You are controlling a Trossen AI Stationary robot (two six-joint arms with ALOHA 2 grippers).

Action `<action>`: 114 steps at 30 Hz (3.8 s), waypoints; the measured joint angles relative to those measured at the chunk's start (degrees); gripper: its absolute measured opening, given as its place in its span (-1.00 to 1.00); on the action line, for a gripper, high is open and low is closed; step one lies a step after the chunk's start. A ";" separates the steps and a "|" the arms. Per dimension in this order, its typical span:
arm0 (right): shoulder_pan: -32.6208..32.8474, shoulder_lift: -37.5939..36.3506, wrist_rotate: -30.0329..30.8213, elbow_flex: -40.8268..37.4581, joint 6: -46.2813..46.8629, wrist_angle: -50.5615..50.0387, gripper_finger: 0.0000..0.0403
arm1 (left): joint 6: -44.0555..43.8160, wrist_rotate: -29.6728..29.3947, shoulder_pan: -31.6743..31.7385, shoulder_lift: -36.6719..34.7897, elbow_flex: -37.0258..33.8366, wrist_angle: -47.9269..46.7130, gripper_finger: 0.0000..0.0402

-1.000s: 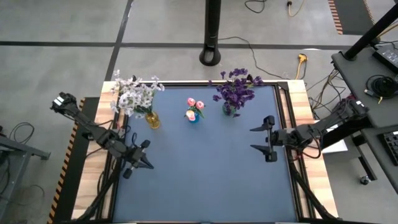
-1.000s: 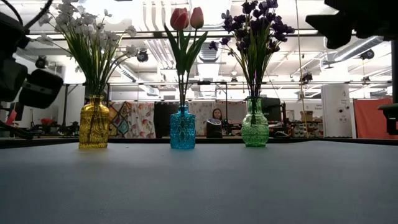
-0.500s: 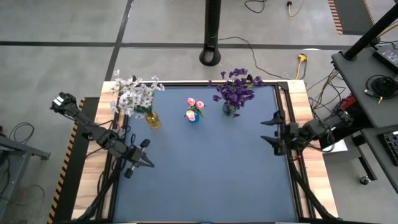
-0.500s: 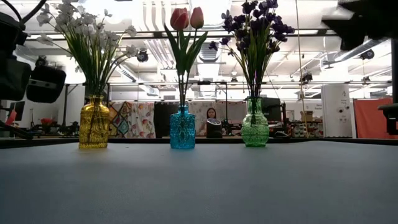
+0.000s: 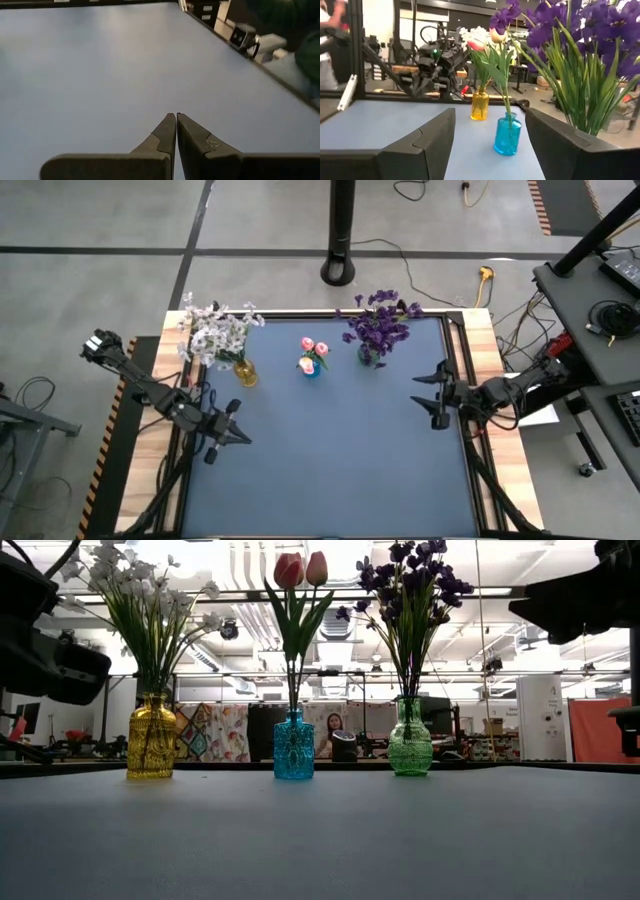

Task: Sort flowers into vase by color
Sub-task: Return to Home Position

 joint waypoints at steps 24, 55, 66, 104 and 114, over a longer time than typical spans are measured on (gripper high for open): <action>0.02 0.09 0.06 -0.02 -1.69 -0.15 0.19 | -3.91 -2.41 0.02 1.80 0.21 1.65 -1.00; 0.07 0.09 0.01 -0.04 -1.69 -0.15 0.25 | 9.39 5.58 0.02 -8.41 -0.46 2.55 -1.00; 0.07 0.09 0.01 -0.07 -1.69 -0.16 0.27 | 12.53 5.99 4.09 -15.78 -0.48 -1.26 -1.00; 0.02 0.11 0.04 -0.07 -1.69 -0.17 0.25 | 16.66 15.93 20.52 -25.65 -0.55 -3.23 -1.00; 0.02 0.11 0.04 -0.07 -1.69 -0.41 0.27 | 15.54 15.85 26.18 -25.69 -0.57 -3.25 -1.00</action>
